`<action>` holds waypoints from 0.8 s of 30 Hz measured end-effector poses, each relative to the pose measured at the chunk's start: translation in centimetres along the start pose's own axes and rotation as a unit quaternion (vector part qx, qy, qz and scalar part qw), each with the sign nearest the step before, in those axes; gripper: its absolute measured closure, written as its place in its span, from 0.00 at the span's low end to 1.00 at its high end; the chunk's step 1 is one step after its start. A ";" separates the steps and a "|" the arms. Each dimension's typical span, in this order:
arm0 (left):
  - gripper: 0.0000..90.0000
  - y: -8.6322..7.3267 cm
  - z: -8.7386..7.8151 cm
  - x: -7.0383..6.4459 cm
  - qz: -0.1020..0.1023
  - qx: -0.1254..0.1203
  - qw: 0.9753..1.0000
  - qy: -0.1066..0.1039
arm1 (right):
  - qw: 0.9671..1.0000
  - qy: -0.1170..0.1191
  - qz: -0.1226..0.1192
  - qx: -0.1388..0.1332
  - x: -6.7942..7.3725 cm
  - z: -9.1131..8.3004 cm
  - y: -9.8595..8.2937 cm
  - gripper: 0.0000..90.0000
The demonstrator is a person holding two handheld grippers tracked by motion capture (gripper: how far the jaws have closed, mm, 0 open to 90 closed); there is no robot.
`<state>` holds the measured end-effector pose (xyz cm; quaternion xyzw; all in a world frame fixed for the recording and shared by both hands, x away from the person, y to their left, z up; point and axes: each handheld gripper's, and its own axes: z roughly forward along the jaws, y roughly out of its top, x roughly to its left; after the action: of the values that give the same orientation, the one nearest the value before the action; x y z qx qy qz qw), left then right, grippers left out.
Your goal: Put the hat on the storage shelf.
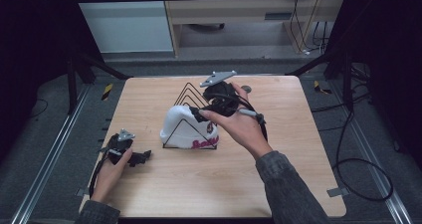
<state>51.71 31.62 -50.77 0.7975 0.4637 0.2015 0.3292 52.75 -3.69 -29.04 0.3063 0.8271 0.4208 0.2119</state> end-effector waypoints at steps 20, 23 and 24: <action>0.00 0.0 0.0 0.0 0.002 0.000 1.000 0.000 | 0.998 -0.057 0.024 -0.006 -3.9 -4.3 -6.8 0.16; 0.00 0.0 0.0 0.0 0.002 0.000 1.000 0.000 | 0.998 -0.063 0.021 -0.003 -4.1 -4.7 -8.2 0.16; 0.00 0.0 0.0 0.0 0.002 0.000 1.000 0.000 | 0.998 -0.064 0.023 0.000 -4.2 -4.8 -8.9 0.16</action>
<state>51.69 31.64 -50.79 0.7981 0.4625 0.2021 0.3289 49.97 -13.38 -33.30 0.3514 0.8045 0.4054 0.2547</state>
